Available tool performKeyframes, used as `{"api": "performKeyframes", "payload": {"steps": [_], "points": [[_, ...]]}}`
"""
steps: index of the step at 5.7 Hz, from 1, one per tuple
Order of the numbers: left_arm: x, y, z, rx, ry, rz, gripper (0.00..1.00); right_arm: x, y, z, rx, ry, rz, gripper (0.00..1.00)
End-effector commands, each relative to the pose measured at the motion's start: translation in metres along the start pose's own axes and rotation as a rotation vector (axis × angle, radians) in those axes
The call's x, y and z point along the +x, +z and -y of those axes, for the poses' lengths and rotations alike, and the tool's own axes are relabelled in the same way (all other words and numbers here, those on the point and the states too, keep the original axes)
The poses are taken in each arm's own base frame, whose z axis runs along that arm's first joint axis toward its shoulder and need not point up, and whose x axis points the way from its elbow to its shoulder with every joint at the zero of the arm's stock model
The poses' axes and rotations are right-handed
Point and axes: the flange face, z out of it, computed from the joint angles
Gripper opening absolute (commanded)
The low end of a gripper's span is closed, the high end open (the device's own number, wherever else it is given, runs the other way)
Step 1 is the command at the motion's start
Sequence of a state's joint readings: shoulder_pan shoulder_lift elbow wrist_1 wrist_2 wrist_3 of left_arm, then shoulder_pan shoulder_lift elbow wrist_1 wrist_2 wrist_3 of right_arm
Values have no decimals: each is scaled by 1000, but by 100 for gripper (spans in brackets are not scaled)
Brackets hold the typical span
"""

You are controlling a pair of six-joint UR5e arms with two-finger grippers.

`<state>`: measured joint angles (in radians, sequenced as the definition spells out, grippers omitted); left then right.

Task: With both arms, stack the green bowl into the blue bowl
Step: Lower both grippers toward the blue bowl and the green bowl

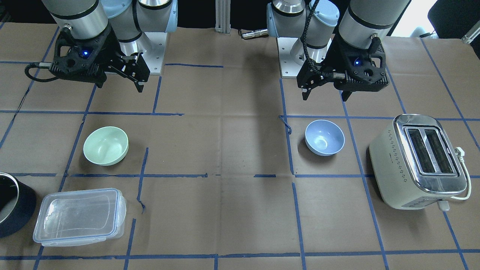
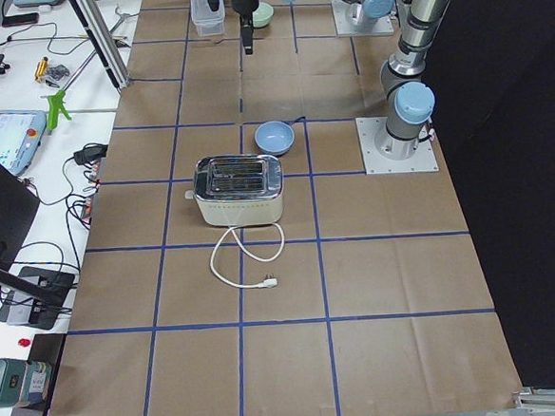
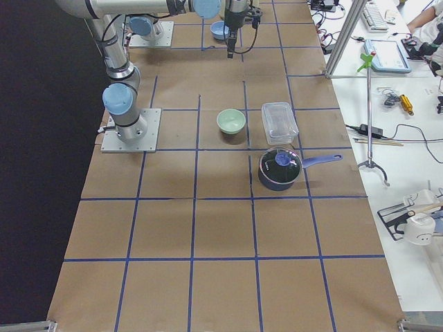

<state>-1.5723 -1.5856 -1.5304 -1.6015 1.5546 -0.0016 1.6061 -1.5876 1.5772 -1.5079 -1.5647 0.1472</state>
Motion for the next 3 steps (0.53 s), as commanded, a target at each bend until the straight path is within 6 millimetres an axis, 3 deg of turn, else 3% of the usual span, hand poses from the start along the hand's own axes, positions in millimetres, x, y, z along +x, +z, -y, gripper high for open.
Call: {"api": "performKeyframes", "payload": {"steps": [1,3], "points": [[0,-1,-1,3,3,-1,99,0,1,0,-1,0,0,100],[-1,-9,-5,17,17,-1,99,0,1,0,-1,0,0,100]]}}
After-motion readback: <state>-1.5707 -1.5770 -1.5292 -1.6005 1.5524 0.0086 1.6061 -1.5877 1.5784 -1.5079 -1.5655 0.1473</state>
